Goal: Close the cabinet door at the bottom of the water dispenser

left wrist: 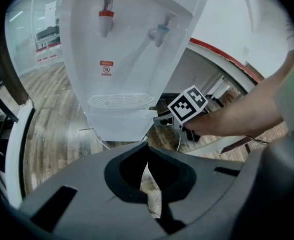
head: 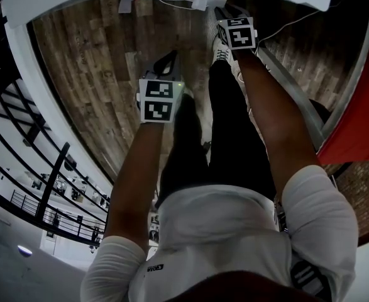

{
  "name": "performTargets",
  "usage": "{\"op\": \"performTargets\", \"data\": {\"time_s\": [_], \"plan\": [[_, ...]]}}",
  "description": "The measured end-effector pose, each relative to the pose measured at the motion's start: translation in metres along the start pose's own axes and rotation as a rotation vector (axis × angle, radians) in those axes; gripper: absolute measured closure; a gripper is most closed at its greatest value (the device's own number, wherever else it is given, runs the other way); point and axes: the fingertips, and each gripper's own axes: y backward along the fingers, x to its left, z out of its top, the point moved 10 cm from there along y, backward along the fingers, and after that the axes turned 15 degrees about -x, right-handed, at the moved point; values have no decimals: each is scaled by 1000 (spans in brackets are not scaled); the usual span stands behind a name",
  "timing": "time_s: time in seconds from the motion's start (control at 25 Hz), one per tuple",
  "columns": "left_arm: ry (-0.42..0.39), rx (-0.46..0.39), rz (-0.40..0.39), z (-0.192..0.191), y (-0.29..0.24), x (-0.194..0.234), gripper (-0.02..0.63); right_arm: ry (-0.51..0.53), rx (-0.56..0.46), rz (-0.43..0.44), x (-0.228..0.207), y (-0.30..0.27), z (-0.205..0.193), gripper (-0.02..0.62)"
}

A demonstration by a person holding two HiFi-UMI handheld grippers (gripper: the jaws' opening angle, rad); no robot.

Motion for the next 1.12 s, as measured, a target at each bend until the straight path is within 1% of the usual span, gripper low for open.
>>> {"op": "performTargets", "data": {"time_s": [0.2, 0.44, 1.12], "plan": [[7, -4, 4, 5, -3, 0, 611, 24, -1, -4, -7, -3, 4, 469], [13, -3, 2, 6, -8, -1, 610, 78, -8, 1, -13, -10, 10, 472], [25, -8, 19, 7, -9, -3, 611, 136, -47, -28, -26, -21, 29, 482]]}}
